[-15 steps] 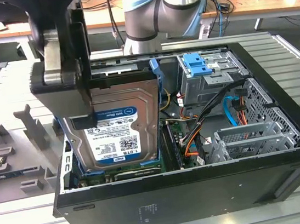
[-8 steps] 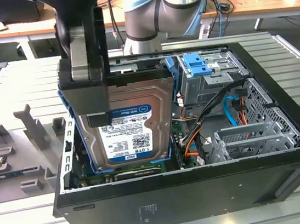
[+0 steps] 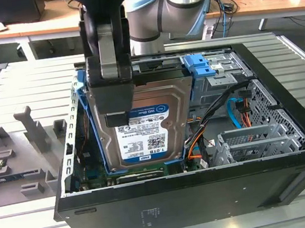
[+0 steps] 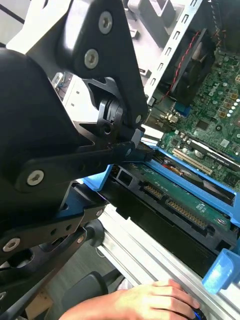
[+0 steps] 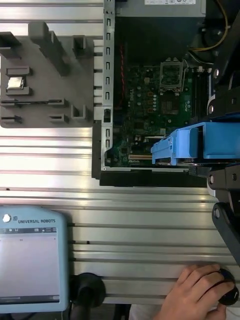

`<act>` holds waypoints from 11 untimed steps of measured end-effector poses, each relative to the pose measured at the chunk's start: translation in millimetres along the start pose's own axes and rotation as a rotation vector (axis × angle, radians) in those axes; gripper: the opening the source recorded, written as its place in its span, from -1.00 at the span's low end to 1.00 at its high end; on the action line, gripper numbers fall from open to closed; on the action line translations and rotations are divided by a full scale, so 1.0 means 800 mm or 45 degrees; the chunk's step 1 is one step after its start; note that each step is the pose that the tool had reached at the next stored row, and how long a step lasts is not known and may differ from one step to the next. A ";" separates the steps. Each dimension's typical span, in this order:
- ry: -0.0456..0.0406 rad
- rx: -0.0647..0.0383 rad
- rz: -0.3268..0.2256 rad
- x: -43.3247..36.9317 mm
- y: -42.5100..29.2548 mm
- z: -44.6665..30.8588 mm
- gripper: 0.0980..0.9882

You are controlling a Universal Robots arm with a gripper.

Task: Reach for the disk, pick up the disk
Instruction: 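Pick up the disk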

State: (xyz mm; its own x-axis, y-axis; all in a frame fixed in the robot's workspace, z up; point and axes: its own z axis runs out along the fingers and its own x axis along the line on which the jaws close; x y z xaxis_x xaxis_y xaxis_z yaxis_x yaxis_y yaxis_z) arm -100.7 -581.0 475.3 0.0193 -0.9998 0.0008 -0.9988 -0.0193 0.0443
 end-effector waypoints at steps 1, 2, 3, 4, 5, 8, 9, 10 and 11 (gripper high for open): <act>0.000 0.000 0.000 0.000 -0.0021 0.0000 -0.39; 0.000 0.000 0.000 0.000 -0.0039 -0.0001 -0.39; 0.000 0.000 0.000 0.000 -0.0067 -0.0003 -0.39; 0.000 0.000 0.000 0.000 -0.0091 -0.0003 -0.39; 0.000 0.000 0.000 0.000 -0.0110 -0.0004 -0.39; 0.000 0.000 0.000 0.000 -0.0217 -0.0009 -0.39; 0.000 0.000 -0.001 0.001 -0.0253 -0.0010 -0.39; 0.000 0.000 -0.001 0.001 -0.0282 -0.0012 -0.39; 0.000 0.000 -0.001 0.001 -0.0312 -0.0013 -0.39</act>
State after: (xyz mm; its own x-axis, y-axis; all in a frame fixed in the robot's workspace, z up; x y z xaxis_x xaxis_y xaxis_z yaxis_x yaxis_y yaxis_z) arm -75.6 -581.0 475.3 0.0198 -0.9998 0.0007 -0.9988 -0.0197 0.0443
